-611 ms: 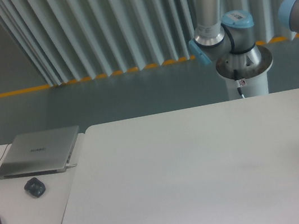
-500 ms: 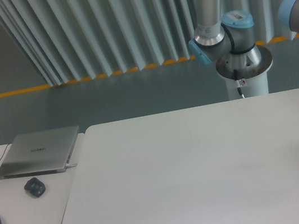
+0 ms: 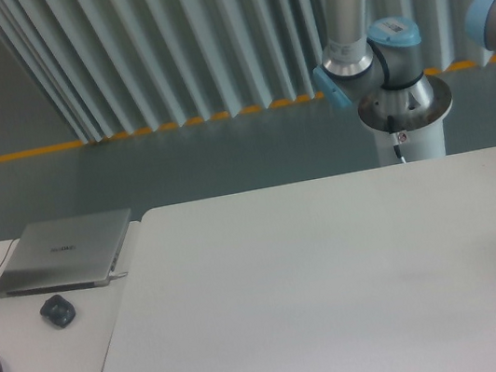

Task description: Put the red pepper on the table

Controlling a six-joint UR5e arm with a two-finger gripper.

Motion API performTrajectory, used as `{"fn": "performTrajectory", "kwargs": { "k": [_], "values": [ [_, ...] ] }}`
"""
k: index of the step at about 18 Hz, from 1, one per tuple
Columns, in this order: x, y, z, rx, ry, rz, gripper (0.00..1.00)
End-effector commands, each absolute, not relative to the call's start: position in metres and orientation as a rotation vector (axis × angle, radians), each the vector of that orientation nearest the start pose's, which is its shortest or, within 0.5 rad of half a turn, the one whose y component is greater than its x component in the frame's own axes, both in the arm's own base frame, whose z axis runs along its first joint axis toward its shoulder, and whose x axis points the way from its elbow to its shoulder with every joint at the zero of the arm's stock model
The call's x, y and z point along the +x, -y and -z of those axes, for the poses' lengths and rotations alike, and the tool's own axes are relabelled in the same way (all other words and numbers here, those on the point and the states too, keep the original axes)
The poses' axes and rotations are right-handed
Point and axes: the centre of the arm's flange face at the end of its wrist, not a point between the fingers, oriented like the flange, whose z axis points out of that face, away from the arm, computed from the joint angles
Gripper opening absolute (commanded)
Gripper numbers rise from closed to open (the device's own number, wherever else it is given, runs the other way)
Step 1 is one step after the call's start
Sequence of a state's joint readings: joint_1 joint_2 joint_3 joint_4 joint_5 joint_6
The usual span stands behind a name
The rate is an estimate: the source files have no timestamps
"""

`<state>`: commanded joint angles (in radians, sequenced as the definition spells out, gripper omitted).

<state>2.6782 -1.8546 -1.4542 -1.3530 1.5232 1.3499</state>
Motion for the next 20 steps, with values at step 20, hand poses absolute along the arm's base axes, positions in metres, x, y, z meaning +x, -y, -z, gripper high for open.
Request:
{"fn": "performTrajectory", "kwargs": {
  "k": [20],
  "values": [
    [-0.612,-0.233,-0.399,-3.174,-1.066,-0.241,1.0]
  ]
}}
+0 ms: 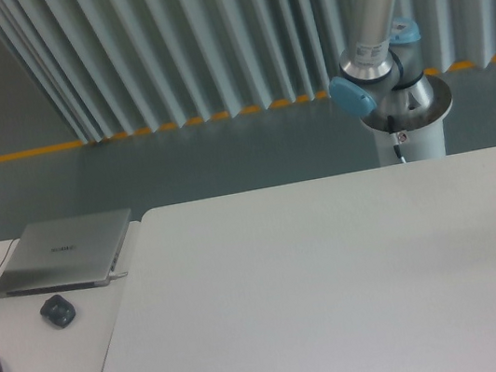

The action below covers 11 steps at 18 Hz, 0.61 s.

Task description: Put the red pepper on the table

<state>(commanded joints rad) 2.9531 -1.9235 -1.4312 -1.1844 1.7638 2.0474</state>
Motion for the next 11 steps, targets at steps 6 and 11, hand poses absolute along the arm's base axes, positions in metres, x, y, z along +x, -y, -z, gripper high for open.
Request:
{"fn": "performTrajectory", "kwargs": {
  "k": [6,11],
  "values": [
    [-0.609,-0.237,-0.402,-3.271,-0.87,-0.286,1.0],
    [-0.635,-0.162,-0.383,-2.838,0.311,-0.184,1.0]
  ]
}}
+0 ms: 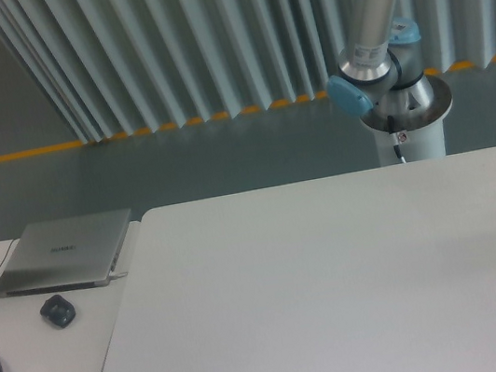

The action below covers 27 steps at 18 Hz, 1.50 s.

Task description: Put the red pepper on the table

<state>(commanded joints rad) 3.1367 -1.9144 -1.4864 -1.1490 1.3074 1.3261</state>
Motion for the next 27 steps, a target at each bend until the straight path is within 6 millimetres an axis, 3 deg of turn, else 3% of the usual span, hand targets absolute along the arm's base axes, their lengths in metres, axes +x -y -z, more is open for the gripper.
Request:
{"fn": "performTrajectory", "kwargs": {
  "k": [3,7,12,17,23,27],
  "values": [
    [-0.641,-0.133,-0.383,-2.773,0.637,-0.151,1.0],
    [-0.635,-0.134,-0.358,-2.699,0.927,-0.113,1.0],
    [-0.626,-0.127,-0.329,-2.725,1.016,-0.083,1.0],
    [-0.618,-0.132,-0.316,-2.803,1.168,-0.108,1.0],
    [-0.613,-0.14,-0.293,-2.818,1.207,-0.055,1.0],
    [-0.614,-0.139,-0.289,-2.818,1.21,-0.051,1.0]
  ]
}}
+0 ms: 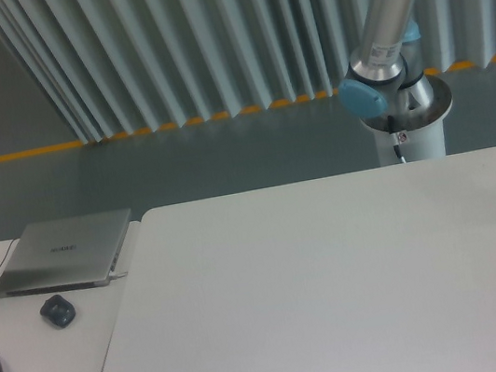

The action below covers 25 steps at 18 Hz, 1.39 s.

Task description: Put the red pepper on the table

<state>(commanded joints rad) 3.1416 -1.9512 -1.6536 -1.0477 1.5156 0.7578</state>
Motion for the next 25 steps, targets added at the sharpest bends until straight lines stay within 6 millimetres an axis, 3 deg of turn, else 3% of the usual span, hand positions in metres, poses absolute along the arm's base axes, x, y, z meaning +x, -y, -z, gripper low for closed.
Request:
{"fn": "performTrajectory", "kwargs": {
  "k": [2,3,7,10,12,15,18,20,22,24,25],
  "values": [
    [-0.614,-0.138,-0.289,-2.824,1.208,-0.054,0.88],
    [-0.614,-0.139,-0.287,-2.826,1.206,-0.049,0.56],
    [-0.612,-0.139,-0.284,-2.826,1.212,-0.041,0.32],
    [-0.612,-0.139,-0.286,-2.826,1.204,-0.044,0.29],
    [-0.614,-0.138,-0.298,-2.817,1.194,-0.065,0.29],
    [-0.599,-0.144,-0.339,-2.802,1.173,-0.108,0.29],
    [-0.576,-0.162,-0.386,-2.774,1.145,-0.074,0.29],
    [-0.555,-0.181,-0.419,-2.753,1.138,-0.085,0.29],
    [-0.528,-0.232,-0.442,-2.727,1.141,-0.105,0.29],
    [-0.51,-0.271,-0.445,-2.717,1.157,-0.108,0.3],
    [-0.496,-0.303,-0.442,-2.737,1.137,-0.11,0.3]
  ]
}}
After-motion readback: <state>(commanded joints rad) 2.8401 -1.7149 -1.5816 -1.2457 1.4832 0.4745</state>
